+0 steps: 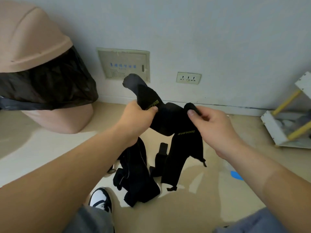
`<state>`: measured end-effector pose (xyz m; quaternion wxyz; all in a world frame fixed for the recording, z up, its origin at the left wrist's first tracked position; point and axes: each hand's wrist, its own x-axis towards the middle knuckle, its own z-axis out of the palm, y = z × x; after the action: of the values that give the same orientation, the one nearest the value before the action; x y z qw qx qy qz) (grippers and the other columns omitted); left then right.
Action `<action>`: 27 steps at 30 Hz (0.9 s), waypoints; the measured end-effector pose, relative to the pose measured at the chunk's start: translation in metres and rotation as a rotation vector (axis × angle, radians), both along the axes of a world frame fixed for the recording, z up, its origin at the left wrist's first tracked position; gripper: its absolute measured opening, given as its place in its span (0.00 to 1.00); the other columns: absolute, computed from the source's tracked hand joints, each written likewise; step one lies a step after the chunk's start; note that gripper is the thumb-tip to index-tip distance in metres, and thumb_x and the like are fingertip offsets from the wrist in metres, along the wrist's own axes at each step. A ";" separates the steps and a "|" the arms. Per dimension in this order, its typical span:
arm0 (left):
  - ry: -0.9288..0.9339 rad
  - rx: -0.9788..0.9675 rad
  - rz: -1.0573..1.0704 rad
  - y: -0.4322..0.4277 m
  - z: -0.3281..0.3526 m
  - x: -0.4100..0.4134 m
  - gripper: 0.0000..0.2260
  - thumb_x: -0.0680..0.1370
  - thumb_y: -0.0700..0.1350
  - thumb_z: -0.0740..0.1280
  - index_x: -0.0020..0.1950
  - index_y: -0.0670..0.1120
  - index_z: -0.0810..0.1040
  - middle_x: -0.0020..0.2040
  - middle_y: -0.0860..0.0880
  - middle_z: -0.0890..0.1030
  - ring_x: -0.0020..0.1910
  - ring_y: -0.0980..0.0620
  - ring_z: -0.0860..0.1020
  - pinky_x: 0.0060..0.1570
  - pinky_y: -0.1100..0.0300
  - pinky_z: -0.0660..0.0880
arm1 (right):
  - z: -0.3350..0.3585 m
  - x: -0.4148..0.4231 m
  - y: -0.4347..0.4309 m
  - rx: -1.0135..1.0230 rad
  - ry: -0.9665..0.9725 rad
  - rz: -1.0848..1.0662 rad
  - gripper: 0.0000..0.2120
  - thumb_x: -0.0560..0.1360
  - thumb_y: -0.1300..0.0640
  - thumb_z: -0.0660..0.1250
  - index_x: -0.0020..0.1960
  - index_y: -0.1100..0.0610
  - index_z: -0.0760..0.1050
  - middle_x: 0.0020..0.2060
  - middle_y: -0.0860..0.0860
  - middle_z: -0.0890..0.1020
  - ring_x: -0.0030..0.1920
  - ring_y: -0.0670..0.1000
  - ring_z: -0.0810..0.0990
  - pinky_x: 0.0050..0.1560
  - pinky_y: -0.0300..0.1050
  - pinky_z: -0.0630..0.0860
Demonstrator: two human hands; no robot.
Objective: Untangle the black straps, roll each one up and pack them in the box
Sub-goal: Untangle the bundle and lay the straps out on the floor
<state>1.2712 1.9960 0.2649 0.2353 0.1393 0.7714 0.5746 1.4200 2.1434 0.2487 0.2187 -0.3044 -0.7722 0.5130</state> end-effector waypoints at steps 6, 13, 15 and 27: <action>0.041 0.055 0.065 0.007 -0.010 -0.042 0.20 0.82 0.41 0.72 0.74 0.46 0.74 0.55 0.54 0.81 0.59 0.50 0.81 0.59 0.57 0.78 | 0.004 -0.006 0.011 0.161 -0.048 0.105 0.12 0.84 0.56 0.68 0.49 0.40 0.84 0.40 0.31 0.84 0.43 0.40 0.83 0.49 0.44 0.80; 0.127 0.022 0.217 0.020 -0.028 -0.069 0.19 0.84 0.39 0.68 0.74 0.46 0.74 0.55 0.53 0.79 0.57 0.49 0.78 0.57 0.58 0.74 | 0.003 -0.022 -0.002 0.257 0.063 0.113 0.12 0.84 0.59 0.68 0.53 0.43 0.86 0.41 0.36 0.87 0.46 0.35 0.83 0.47 0.25 0.72; 0.126 -0.002 0.217 0.025 -0.033 -0.072 0.18 0.84 0.38 0.67 0.73 0.46 0.75 0.55 0.51 0.79 0.58 0.47 0.78 0.57 0.55 0.75 | 0.007 -0.025 -0.006 0.284 0.107 0.107 0.12 0.83 0.60 0.69 0.62 0.50 0.86 0.54 0.39 0.88 0.57 0.34 0.83 0.57 0.24 0.71; 0.063 -0.249 0.221 0.006 -0.053 -0.086 0.11 0.79 0.33 0.67 0.60 0.42 0.78 0.46 0.44 0.80 0.48 0.42 0.82 0.51 0.48 0.82 | 0.038 -0.012 -0.039 0.116 0.301 0.015 0.14 0.84 0.45 0.61 0.48 0.51 0.80 0.40 0.55 0.85 0.44 0.58 0.86 0.49 0.54 0.82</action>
<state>1.1851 2.0017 0.2118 0.1618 0.0415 0.8542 0.4924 1.4075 2.1047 0.2866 0.3451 -0.2051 -0.7613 0.5091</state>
